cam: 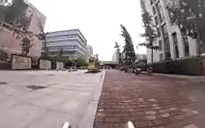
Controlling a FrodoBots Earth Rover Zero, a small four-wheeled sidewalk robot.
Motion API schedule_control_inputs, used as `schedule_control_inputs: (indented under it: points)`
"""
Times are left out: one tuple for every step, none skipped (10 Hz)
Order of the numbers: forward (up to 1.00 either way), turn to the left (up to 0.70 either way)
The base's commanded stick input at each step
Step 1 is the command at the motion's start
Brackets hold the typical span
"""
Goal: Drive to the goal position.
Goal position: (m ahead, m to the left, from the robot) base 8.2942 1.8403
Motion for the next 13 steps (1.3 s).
schedule_control_inputs:
  points:
    - [0.45,-0.27]
    - [0.45,-0.27]
    - [0.45,-0.27]
    - [0.45,-0.27]
    - [0.45,-0.24]
    - [0.45,-0.10]
    - [0.45,0.00]
    - [0.45,0.00]
    - [0.45,0.00]
    - [0.45,0.00]
    - [0.45,0.00]
    - [0.45,0.00]
    - [0.45,0.00]
